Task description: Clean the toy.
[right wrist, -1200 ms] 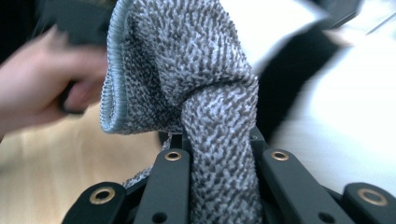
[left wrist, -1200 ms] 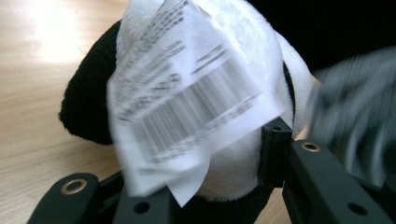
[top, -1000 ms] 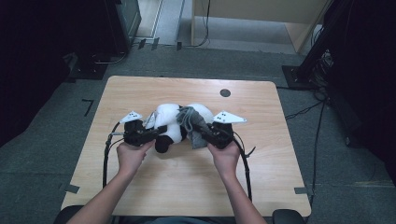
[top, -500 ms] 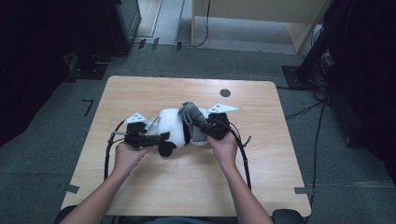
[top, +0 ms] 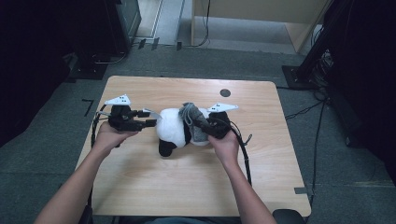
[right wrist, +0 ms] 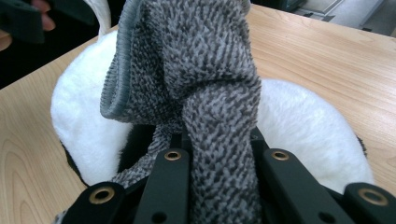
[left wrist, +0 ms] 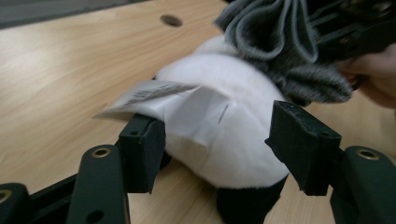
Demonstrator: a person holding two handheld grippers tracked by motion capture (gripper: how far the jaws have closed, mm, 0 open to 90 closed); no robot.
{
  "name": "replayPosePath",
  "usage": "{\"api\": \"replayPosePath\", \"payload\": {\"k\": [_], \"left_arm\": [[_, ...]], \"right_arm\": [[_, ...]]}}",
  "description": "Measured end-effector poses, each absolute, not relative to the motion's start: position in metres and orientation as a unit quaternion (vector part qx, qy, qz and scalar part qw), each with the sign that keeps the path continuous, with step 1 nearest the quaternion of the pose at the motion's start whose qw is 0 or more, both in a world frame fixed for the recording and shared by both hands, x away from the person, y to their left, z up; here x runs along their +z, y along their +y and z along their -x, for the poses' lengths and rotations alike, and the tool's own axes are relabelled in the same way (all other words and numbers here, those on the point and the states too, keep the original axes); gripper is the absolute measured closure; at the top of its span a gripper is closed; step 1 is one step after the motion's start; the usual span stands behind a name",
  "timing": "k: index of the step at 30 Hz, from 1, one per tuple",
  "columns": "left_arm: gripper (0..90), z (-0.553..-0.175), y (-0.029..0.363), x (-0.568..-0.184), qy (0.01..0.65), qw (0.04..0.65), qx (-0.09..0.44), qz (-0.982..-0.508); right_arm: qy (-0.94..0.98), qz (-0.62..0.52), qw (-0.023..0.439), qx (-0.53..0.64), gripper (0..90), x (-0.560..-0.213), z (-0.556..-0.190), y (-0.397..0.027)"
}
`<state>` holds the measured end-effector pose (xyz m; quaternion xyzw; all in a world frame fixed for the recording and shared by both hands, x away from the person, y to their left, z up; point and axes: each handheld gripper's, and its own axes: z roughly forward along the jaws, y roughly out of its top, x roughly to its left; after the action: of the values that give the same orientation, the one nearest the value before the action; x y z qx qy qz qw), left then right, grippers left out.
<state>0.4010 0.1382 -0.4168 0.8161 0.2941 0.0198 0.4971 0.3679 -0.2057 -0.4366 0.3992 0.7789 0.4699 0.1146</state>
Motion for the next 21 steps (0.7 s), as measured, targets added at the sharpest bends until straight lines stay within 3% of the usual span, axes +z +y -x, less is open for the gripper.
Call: {"api": "replayPosePath", "payload": {"k": [4,15,21], "left_arm": [[36.3,-0.415,0.13,-0.426,0.27,0.484,0.032,-0.831],[35.7,-0.423,0.118,-0.449,0.224,0.506,0.003,-0.833],[23.4,-0.426,0.112,-0.459,0.208,0.522,-0.004,-0.827]], "right_arm": [[0.781,-0.396,0.11,0.47,79.3,-0.436,-0.369,-0.206],[0.792,-0.384,0.091,0.466,79.3,-0.438,-0.374,-0.204],[0.793,-0.379,0.082,0.471,79.6,-0.443,-0.373,-0.203]]}}
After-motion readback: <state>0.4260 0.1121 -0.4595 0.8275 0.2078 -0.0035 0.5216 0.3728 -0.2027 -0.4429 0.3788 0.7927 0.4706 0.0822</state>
